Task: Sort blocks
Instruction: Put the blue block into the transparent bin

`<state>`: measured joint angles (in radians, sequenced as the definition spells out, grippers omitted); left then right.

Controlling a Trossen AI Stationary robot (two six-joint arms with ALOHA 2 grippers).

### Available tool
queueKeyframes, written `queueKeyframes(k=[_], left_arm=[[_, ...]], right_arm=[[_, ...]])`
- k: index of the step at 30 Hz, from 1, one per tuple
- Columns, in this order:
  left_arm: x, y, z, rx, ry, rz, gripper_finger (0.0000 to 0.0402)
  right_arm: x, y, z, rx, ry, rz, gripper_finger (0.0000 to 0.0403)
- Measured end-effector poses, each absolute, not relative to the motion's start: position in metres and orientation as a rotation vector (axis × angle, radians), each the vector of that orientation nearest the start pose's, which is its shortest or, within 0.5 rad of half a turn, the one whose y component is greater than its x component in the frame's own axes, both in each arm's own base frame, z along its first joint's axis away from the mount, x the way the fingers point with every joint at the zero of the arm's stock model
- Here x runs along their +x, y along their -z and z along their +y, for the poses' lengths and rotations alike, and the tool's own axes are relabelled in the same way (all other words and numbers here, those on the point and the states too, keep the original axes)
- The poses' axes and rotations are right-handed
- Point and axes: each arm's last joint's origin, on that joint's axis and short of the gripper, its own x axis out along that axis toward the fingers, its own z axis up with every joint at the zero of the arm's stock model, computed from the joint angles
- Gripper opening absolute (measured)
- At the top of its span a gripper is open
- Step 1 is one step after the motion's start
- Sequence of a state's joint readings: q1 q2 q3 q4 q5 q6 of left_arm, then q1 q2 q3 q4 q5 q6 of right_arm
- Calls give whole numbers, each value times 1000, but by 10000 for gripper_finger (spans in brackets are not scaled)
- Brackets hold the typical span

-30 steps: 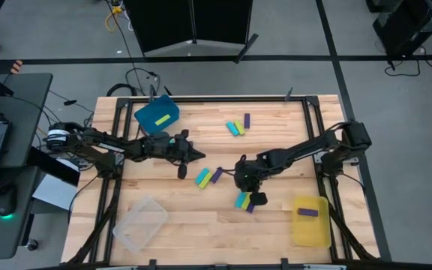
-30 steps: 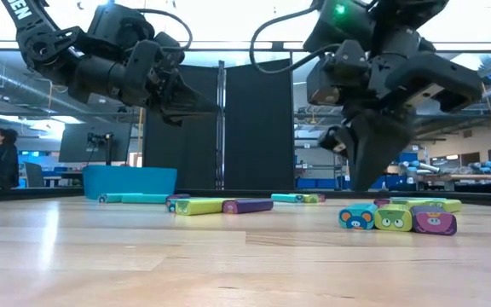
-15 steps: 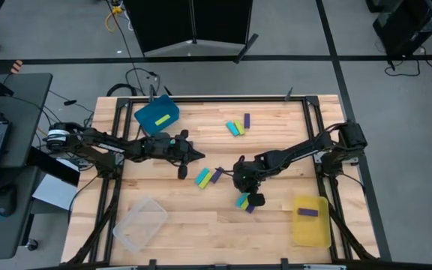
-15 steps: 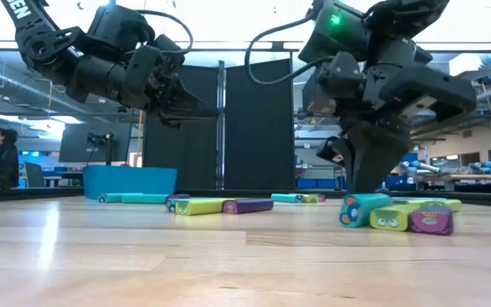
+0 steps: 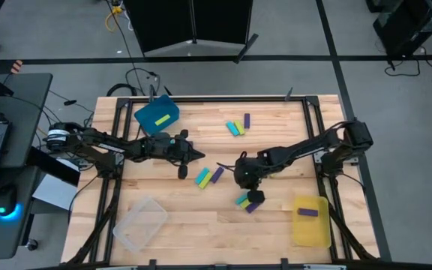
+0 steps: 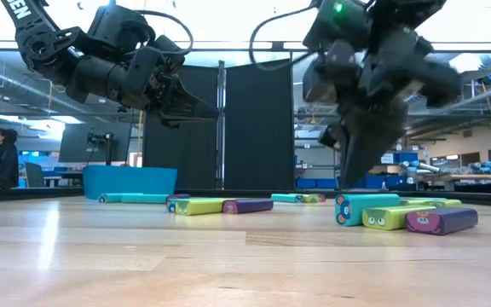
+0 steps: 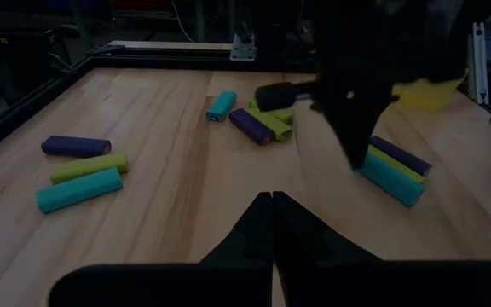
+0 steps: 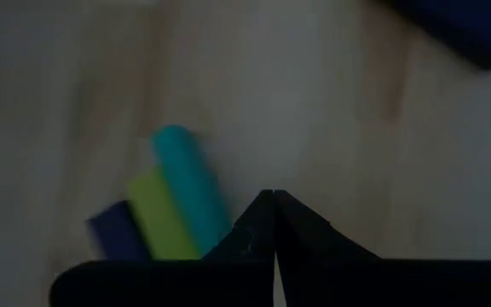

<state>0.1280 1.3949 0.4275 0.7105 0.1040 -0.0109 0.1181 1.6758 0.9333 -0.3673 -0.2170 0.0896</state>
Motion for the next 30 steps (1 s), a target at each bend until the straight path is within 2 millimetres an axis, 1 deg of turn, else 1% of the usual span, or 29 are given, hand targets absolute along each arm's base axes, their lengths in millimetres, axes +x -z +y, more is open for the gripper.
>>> queueKeyframes(k=[2, 4, 8, 12, 15, 19, 24, 30], left_arm=[[254, -171, 30, -41, -25, 255, 10], [254, -171, 30, -41, -25, 255, 10], [254, -171, 30, -41, -25, 255, 10], [254, -171, 30, -41, -25, 255, 10], [254, -171, 30, -41, -25, 255, 10], [254, -171, 30, -41, -24, 255, 10], [254, -171, 30, -42, -23, 256, 10], [253, -170, 29, -42, -21, 273, 10]], right_arm=[[306, -164, 49, 127, -275, 1113, 19], [303, -165, 55, 114, -296, 1123, 34], [300, -165, 66, 83, -315, 1139, 83], [299, -164, 70, 41, -255, 1138, 137], [299, -164, 70, 37, -254, 1144, 162], [298, -164, 70, 34, -258, 1147, 170], [299, -154, 70, 23, -270, 1194, 167], [300, -150, 70, 11, -277, 1204, 168]])
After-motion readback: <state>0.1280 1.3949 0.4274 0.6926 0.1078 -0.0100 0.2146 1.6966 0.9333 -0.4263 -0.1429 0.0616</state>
